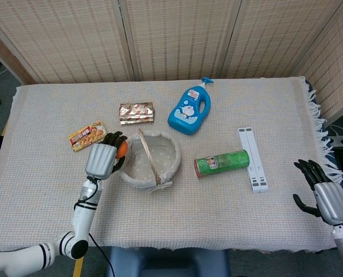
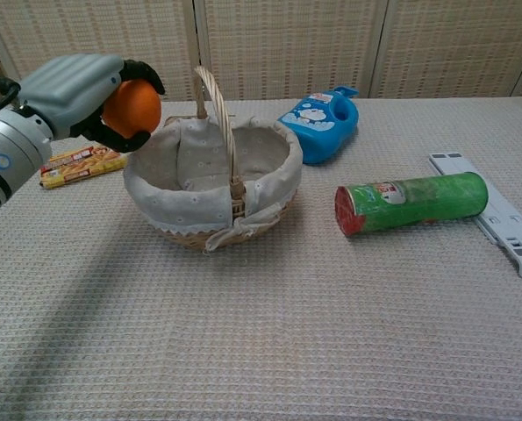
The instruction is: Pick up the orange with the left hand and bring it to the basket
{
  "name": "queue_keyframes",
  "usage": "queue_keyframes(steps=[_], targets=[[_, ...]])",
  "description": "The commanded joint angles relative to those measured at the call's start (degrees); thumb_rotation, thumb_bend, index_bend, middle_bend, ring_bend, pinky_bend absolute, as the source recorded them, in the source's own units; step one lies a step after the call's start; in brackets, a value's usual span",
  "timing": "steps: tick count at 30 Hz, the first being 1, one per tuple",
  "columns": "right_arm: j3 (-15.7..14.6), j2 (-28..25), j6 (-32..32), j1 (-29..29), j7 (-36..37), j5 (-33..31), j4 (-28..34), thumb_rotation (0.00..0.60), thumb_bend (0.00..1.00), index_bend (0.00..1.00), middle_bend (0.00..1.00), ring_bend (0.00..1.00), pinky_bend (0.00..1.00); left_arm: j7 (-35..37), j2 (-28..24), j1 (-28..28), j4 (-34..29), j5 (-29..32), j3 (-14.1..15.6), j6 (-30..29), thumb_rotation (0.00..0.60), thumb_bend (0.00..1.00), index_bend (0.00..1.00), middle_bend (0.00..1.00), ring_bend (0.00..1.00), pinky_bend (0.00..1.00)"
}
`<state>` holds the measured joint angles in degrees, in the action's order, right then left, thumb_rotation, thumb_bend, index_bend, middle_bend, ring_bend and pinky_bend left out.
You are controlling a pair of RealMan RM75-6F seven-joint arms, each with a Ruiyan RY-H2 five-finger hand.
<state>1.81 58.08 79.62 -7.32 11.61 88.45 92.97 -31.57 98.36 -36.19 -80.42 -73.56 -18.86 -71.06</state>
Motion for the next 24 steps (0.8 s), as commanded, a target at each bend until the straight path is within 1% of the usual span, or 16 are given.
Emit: queue_keyframes(steps=[1, 2, 3, 4, 6, 8, 11, 19, 22, 24], targets=[[0.01, -0.03, -0.04, -0.04, 0.08, -0.06, 0.0, 0.6, 0.27, 0.1, 0.05, 0.0, 0.34, 1.2, -0.6, -0.14, -1.84, 1.43, 0.15, 1.06, 0.6, 0.41, 0.13, 0.18, 0.32, 0.58], [0.01, -0.05, -0.08, -0.06, 0.12, -0.09, 0.02, 0.6, 0.27, 0.1, 0.05, 0.0, 0.34, 1.57, -1.26, -0.14, -2.99, 2.03, 0.14, 1.62, 0.6, 0.4, 0.09, 0.14, 0.29, 0.53], [0.0, -0.07, -0.09, -0.07, 0.15, -0.1, 0.03, 0.6, 0.27, 0.1, 0.05, 0.0, 0.34, 1.71, -1.84, -0.13, -3.87, 2.4, 0.19, 1.99, 0.6, 0.39, 0.03, 0.08, 0.24, 0.47], [0.0, -0.08, -0.1, -0.08, 0.15, -0.12, 0.04, 0.6, 0.27, 0.1, 0.05, 0.0, 0.34, 1.9, -2.42, -0.14, -4.67, 2.62, 0.21, 2.24, 0.6, 0.39, 0.01, 0.04, 0.19, 0.4], [-0.02, -0.04, -0.16, -0.11, 0.05, -0.16, 0.02, 0.6, 0.27, 0.1, 0.05, 0.0, 0.34, 2.33, -3.62, -0.13, -6.16, 2.79, 0.4, 2.56, 0.6, 0.38, 0.0, 0.0, 0.1, 0.29], [-0.08, -0.04, -0.35, -0.19, -0.09, -0.2, 0.08, 0.6, 0.27, 0.1, 0.05, 0.0, 0.34, 2.05, -4.54, -0.08, -7.46, 3.34, 0.57, 2.63, 0.6, 0.37, 0.0, 0.0, 0.04, 0.24], [-0.15, -0.04, -0.61, -0.28, -0.29, -0.26, 0.15, 0.6, 0.27, 0.1, 0.05, 0.0, 0.34, 1.18, -5.41, -0.19, -8.62, 3.93, 0.95, 2.63, 0.6, 0.37, 0.0, 0.0, 0.0, 0.2], [-0.07, -0.12, -0.87, -0.45, -0.31, -0.6, 0.29, 0.6, 0.27, 0.1, 0.05, 0.0, 0.34, -1.48, -6.92, -0.2, -9.21, 6.56, 1.97, 2.39, 0.6, 0.37, 0.0, 0.0, 0.0, 0.19], [-0.04, -0.15, -1.16, -0.58, -0.29, -0.8, 0.27, 0.6, 0.27, 0.1, 0.05, 0.0, 0.34, -3.34, -8.63, 0.62, -10.1, 8.12, 2.54, 1.63, 0.6, 0.37, 0.0, 0.0, 0.0, 0.19], [-0.08, -0.33, -1.44, -0.73, -0.03, -0.78, 0.4, 0.6, 0.27, 0.1, 0.05, 0.0, 0.34, -5.02, -10.4, 1.84, -10.6, 8.69, 3.56, 0.3, 0.6, 0.37, 0.0, 0.0, 0.0, 0.19]])
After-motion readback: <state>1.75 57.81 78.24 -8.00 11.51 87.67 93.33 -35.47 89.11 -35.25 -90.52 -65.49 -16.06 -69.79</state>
